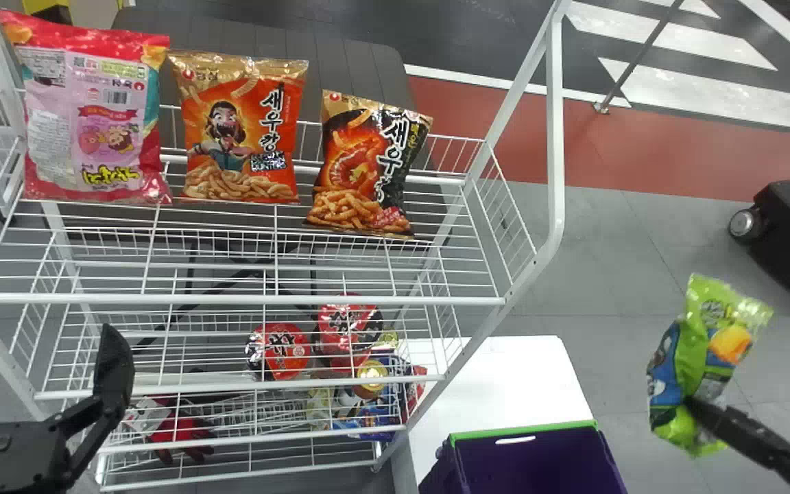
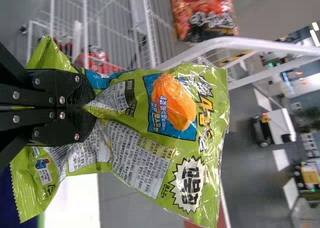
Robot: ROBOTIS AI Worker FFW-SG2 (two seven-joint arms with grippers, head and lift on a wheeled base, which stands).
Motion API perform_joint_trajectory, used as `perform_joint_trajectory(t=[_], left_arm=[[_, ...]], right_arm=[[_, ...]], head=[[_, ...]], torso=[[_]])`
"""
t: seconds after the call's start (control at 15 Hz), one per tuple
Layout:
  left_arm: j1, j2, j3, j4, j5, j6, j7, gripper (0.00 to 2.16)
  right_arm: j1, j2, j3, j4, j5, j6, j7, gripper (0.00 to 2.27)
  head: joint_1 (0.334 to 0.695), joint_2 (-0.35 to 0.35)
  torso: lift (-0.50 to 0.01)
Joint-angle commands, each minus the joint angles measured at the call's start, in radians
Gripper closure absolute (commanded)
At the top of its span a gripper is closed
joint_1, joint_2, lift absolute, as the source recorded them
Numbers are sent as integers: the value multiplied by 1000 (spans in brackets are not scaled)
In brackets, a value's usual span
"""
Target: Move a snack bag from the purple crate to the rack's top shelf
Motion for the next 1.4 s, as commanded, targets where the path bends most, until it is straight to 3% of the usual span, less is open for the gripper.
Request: perform_joint_trajectory(t=[0.0,0.33,0.53,0.73,0.93,1.2,1.33], left_arm=[[0,1,-5,2,-2,0,1,137],[4,2,-10,2,-14,0,5,137],[6,1,-10,5,-15,0,7,137],[3,1,-10,6,-17,0,5,137],[6,2,-10,6,-17,0,7,137],[13,4,-8,5,-17,0,7,137],[18,4,-8,-1,-17,-3,7,137]], right_arm=[[-8,38,-17,-168,-81,109,3,1683],[-86,52,-19,-338,-260,277,3,1683],[-88,52,72,-380,-338,219,3,1683],[-58,52,271,-377,-257,72,3,1683],[-51,52,498,-297,-96,-119,3,1683],[-98,52,653,-162,-2,-293,-2,1683],[-121,52,704,-88,44,-425,-89,1683]], head=[[695,-350],[695,-350],[695,-350],[695,-341],[695,-256],[695,-133],[695,-102]], torso=[[1],[1],[1],[1],[1],[1],[1]])
